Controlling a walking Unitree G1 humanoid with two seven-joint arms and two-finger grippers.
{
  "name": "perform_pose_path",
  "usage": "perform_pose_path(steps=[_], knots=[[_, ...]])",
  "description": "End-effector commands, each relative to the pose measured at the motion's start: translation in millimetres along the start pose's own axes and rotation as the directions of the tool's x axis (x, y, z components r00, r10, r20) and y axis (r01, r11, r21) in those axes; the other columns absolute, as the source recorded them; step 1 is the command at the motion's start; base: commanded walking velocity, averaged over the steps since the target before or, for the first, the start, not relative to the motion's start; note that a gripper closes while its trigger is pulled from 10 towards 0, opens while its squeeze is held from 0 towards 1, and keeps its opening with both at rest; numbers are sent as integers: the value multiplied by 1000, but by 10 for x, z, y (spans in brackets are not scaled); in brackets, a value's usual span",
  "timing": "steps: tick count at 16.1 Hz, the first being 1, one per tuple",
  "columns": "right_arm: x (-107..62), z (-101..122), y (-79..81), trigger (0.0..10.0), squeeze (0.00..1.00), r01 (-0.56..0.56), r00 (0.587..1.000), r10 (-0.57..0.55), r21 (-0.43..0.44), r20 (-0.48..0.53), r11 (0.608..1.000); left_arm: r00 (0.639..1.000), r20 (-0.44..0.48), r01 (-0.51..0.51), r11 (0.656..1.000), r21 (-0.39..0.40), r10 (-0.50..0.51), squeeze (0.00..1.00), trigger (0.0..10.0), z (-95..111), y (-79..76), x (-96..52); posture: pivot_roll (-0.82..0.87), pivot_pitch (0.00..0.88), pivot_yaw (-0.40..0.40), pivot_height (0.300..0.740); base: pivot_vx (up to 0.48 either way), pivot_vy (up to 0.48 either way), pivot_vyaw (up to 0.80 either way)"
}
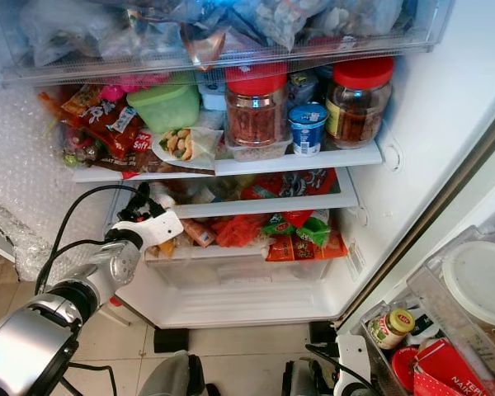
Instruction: Restocking fridge
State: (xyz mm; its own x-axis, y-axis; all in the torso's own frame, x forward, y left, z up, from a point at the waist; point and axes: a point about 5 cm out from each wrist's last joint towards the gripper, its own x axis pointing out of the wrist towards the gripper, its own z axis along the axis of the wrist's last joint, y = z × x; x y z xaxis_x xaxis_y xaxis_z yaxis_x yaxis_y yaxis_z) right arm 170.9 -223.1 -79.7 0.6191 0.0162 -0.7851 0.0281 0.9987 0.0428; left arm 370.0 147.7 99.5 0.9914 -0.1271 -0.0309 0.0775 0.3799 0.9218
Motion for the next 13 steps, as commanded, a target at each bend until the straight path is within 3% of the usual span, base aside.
perform_pose_path(steps=[1,4,6,7,8,9,10,11,12,13], knots=[[-131,-491,7,10000,0,2,985,0,13,-170,1000,999,-38,-27,1000,-15,26,1000,10000,-52,69,19,-144,172,89,652,0,0,0],[-127,-488,19,10000,0,-2,986,4,12,-169,1000,998,-31,-48,998,-35,47,1000,10000,-60,87,13,-139,172,91,652,0,0,0],[-121,-478,25,10000,0,-2,986,4,13,-168,1000,999,-33,-32,992,-126,29,1000,10000,-74,18,-31,-139,165,96,652,0,0,0],[-119,-474,28,10000,0,-2,986,4,13,-166,1000,999,-41,-27,986,-165,20,0,10000,-97,-21,-59,-140,165,97,652,0,0,0],[-113,-462,33,10000,0,-1,987,3,16,-163,1000,997,-64,9,933,-359,-34,0,10000,-168,-178,-174,-137,157,102,652,0,0,0],[-109,-455,36,10000,0,1,987,2,18,-161,1000,995,-74,20,865,-502,-66,0,10000,-228,-292,-276,-134,156,102,652,0,0,0],[-109,-454,36,10000,0,1,987,2,18,-161,1000,995,-75,20,853,-521,-70,0,10000,-236,-308,-291,-134,156,102,652,0,0,0],[-105,-448,42,10000,0,0,987,3,19,-159,1000,989,-100,16,765,-644,-105,0,10000,-316,-450,-424,-128,147,107,652,0,0,0],[-101,-440,49,10000,0,0,988,3,21,-156,1000,989,-70,37,685,-727,-127,0,10000,-399,-643,-668,-127,140,110,652,0,0,0],[-98,-431,50,10000,0,3,989,1,25,-148,1000,992,-60,27,653,-756,-111,0,10000,-441,-697,-790,-125,140,110,652,0,0,0]])
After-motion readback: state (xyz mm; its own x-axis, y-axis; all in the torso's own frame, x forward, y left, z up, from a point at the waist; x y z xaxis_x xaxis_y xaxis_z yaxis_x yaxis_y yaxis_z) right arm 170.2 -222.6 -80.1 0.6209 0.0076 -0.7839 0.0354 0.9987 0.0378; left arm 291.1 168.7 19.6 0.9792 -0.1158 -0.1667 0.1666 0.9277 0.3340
